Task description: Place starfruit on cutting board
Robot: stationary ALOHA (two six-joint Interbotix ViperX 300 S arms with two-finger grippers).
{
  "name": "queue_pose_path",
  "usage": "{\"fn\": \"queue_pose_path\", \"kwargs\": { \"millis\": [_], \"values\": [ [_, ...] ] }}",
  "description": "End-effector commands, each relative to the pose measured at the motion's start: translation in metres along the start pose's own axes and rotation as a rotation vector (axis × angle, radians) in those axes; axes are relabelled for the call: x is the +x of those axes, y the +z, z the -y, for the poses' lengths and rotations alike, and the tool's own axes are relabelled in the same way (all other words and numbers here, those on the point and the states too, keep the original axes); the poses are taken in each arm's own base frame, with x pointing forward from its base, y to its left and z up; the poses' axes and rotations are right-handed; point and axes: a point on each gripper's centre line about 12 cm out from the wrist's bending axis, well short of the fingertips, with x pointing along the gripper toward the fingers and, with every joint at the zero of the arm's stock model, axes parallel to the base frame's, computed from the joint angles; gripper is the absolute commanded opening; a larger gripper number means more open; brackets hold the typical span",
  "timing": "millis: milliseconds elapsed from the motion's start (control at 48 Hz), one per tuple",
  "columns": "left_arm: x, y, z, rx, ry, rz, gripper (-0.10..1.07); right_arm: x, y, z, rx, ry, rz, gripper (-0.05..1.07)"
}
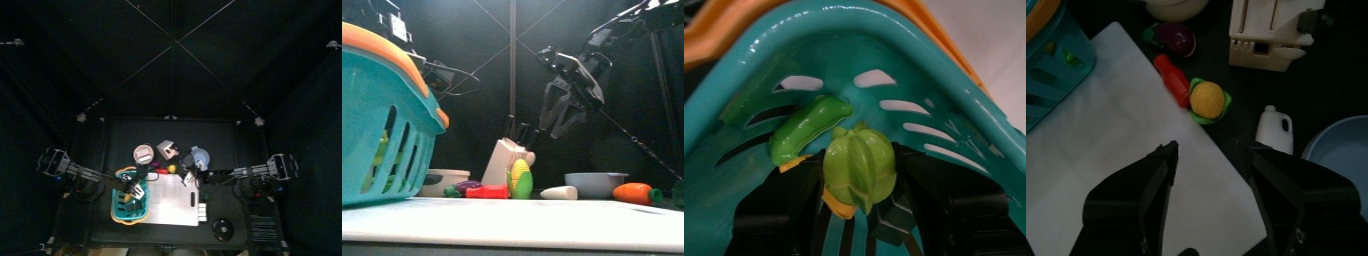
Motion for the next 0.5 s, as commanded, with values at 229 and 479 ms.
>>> {"fn": "queue_pose_path", "kwargs": {
  "millis": [229, 479],
  "values": [
    [-0.061, 0.022, -0.015, -0.005, -0.078, 0.157, 0.79, -0.027, 0.023, -0.001, 0.013, 0.046, 0.088, 0.86],
    [-0.097, 0.042, -0.005, -0.006, -0.254, 0.278, 0.78, -0.039, 0.02, 0.011, 0.036, 0.048, 0.101, 0.86]
  ]
}}
